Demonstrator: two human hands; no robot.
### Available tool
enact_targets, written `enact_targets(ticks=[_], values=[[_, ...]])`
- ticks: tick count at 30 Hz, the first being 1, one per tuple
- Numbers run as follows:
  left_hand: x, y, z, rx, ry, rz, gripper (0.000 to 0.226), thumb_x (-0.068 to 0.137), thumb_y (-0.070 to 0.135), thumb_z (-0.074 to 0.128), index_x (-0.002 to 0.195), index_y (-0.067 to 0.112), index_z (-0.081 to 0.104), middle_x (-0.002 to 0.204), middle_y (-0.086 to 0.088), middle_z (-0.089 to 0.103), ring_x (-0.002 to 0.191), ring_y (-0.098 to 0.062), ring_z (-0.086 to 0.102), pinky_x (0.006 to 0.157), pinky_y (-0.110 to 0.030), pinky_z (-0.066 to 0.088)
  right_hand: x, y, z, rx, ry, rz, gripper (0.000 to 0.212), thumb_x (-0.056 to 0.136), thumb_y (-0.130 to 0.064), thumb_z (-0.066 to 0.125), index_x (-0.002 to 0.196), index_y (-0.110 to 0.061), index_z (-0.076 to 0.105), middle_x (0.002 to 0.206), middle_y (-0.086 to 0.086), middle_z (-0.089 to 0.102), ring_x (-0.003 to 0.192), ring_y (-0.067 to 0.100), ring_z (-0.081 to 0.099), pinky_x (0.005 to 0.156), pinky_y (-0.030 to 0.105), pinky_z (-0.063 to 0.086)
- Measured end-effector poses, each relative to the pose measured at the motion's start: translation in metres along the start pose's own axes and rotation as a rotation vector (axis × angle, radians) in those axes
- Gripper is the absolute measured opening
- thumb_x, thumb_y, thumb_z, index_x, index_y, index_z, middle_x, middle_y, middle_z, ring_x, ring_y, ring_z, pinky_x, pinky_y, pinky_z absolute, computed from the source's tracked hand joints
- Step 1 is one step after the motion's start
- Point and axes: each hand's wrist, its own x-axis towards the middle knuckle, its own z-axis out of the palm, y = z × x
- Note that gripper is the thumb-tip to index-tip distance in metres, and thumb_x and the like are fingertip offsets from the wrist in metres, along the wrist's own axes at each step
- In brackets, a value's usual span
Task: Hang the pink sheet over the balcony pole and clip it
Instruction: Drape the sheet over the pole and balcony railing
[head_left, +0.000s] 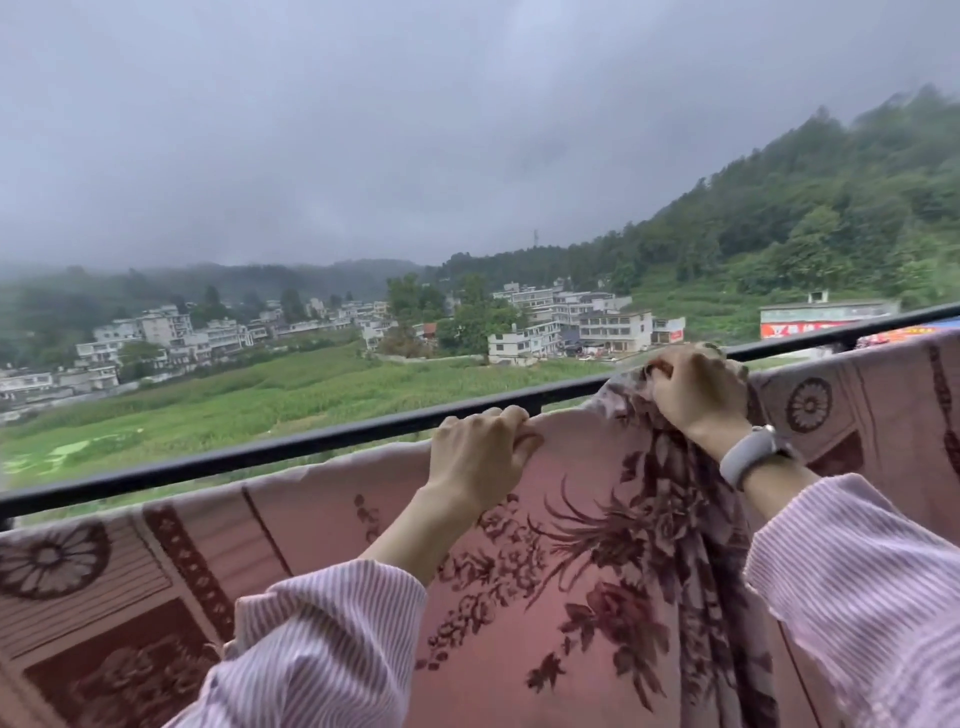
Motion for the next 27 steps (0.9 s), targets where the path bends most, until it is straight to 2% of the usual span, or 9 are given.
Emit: enact_targets(ticks=[3, 5, 7, 9, 13, 17, 20, 24, 27], values=[[-0.004, -0.002, -0.004, -0.041, 0.012, -0.001, 0.031, 0.090, 0.042, 0.046, 0.112, 0.022, 0.055, 0.109, -0.001, 0.064, 0.096, -0.024, 0.060, 0.081, -0.035, 0.039, -0.017, -0.021, 0.012, 0.107, -0.021, -0.136, 0.036, 0.084, -0.007, 0.044, 0.114, -0.014, 0.062, 0.115, 0.013, 0.065, 0.112, 0.029, 0.053, 0.101, 0.044, 0.035], [-0.012, -0.008, -0.014, -0.056, 0.003, -0.013, 0.029, 0.089, 0.040, 0.048, 0.110, 0.021, 0.056, 0.108, -0.001, 0.065, 0.095, -0.023, 0.060, 0.084, -0.036, 0.040, -0.033, -0.038, 0.016, 0.191, -0.030, -0.188, 0.035, 0.086, -0.007, 0.043, 0.116, -0.011, 0.059, 0.120, 0.011, 0.062, 0.116, 0.027, 0.052, 0.111, 0.048, 0.020], [-0.028, -0.023, -0.025, -0.050, 0.018, -0.034, 0.028, 0.089, 0.040, 0.048, 0.107, 0.021, 0.057, 0.107, 0.001, 0.065, 0.094, -0.021, 0.059, 0.087, -0.037, 0.040, -0.052, -0.060, 0.019, 0.233, -0.050, -0.262, 0.032, 0.088, -0.010, 0.042, 0.114, -0.011, 0.060, 0.120, 0.009, 0.062, 0.116, 0.024, 0.053, 0.114, 0.046, 0.009], [-0.052, -0.048, -0.038, -0.044, 0.064, -0.066, 0.028, 0.090, 0.038, 0.048, 0.109, 0.021, 0.057, 0.111, 0.002, 0.063, 0.099, -0.019, 0.057, 0.093, -0.038, 0.036, -0.074, -0.086, 0.023, 0.273, -0.090, -0.350, 0.031, 0.089, -0.015, 0.041, 0.111, -0.011, 0.061, 0.116, 0.008, 0.064, 0.110, 0.024, 0.057, 0.113, 0.044, 0.014], [-0.111, -0.116, -0.068, 0.084, 0.138, -0.178, 0.040, 0.089, 0.032, 0.051, 0.126, 0.018, 0.049, 0.126, -0.003, 0.057, 0.117, -0.023, 0.050, 0.104, -0.042, 0.026, -0.118, -0.153, 0.036, 0.314, -0.132, -0.490, 0.032, 0.089, -0.021, 0.037, 0.107, -0.011, 0.061, 0.106, 0.008, 0.066, 0.101, 0.025, 0.058, 0.108, 0.042, 0.022], [-0.173, -0.196, -0.106, 0.188, 0.114, -0.272, 0.042, 0.087, 0.028, 0.054, 0.127, 0.018, 0.048, 0.125, -0.004, 0.058, 0.118, -0.024, 0.049, 0.107, -0.045, 0.022, -0.155, -0.237, 0.046, 0.283, -0.078, -0.639, 0.036, 0.087, -0.026, 0.035, 0.107, -0.009, 0.060, 0.102, 0.009, 0.066, 0.095, 0.029, 0.059, 0.097, 0.047, 0.037], [-0.216, -0.253, -0.135, 0.223, 0.124, -0.336, 0.040, 0.087, 0.026, 0.055, 0.125, 0.018, 0.050, 0.125, -0.003, 0.057, 0.120, -0.023, 0.048, 0.108, -0.049, 0.020, -0.190, -0.303, 0.062, 0.292, -0.044, -0.813, 0.036, 0.086, -0.024, 0.040, 0.111, -0.008, 0.060, 0.104, 0.009, 0.066, 0.094, 0.027, 0.061, 0.093, 0.045, 0.045], [-0.272, -0.319, -0.172, 0.259, 0.210, -0.468, 0.041, 0.087, 0.022, 0.057, 0.126, 0.016, 0.050, 0.133, -0.006, 0.051, 0.126, -0.025, 0.042, 0.105, -0.049, 0.024, -0.234, -0.390, 0.073, 0.360, 0.001, -0.890, 0.034, 0.084, -0.022, 0.046, 0.115, -0.010, 0.058, 0.108, 0.008, 0.064, 0.097, 0.027, 0.060, 0.094, 0.044, 0.043], [-0.314, -0.355, -0.190, 0.275, 0.280, -0.533, 0.046, 0.084, 0.015, 0.060, 0.127, 0.009, 0.048, 0.135, -0.014, 0.046, 0.127, -0.031, 0.039, 0.101, -0.051, 0.031, -0.267, -0.446, 0.081, 0.371, 0.005, -0.945, 0.038, 0.084, -0.021, 0.043, 0.118, -0.011, 0.055, 0.117, 0.009, 0.059, 0.109, 0.028, 0.054, 0.101, 0.049, 0.036]])
